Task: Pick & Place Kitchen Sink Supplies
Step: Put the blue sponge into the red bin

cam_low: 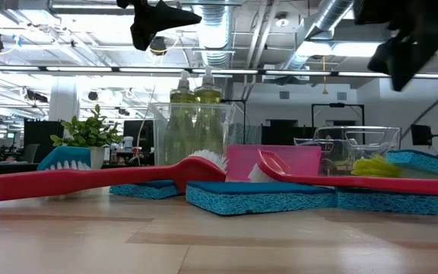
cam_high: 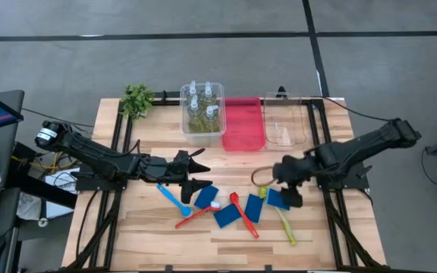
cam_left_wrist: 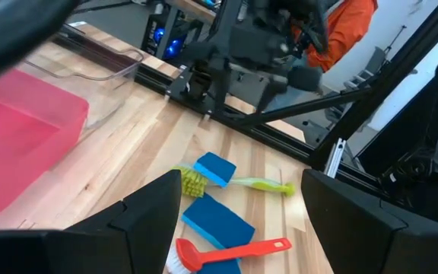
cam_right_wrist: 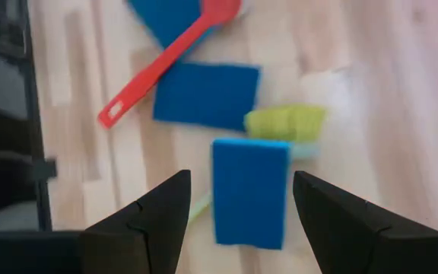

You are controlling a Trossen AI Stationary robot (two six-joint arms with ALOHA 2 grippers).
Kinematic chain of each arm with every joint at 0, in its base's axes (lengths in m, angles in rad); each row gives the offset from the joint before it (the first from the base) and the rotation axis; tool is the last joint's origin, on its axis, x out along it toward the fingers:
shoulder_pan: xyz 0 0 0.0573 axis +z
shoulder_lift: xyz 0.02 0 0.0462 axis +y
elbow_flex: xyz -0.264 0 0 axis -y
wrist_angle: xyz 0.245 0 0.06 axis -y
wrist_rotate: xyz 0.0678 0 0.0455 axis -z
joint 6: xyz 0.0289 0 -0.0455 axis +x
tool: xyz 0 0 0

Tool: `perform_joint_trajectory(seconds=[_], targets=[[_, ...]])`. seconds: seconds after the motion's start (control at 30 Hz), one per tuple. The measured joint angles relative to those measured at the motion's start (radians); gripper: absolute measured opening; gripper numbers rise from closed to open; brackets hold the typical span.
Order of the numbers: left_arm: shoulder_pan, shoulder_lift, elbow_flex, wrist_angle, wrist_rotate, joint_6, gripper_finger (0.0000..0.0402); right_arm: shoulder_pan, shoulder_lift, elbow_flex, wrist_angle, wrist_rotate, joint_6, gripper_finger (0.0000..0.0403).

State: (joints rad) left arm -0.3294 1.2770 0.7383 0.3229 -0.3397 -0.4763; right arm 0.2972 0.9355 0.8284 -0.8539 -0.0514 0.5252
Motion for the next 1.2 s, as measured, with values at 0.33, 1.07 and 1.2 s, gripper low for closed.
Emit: perform_joint_trajectory(seconds=[0.33,1.07,1.2], targets=[[0.0,0.0,0.0,0.0,0.0,0.0,0.0273,0.068,0.194,0.001,0.025,0.004,0.024,0.0225],[-0.018,0.0,0.0,0.0,0.0,-0.003,0.0273,0.095,0.531,0.004,0.128,-0.001,-0.004,0.0184],[-0.019,0.0,0.0,0.0,0.0,-0.004,0.0273,0.095,0.553,0.003,0.153,0.0,-0.004,0.0172]])
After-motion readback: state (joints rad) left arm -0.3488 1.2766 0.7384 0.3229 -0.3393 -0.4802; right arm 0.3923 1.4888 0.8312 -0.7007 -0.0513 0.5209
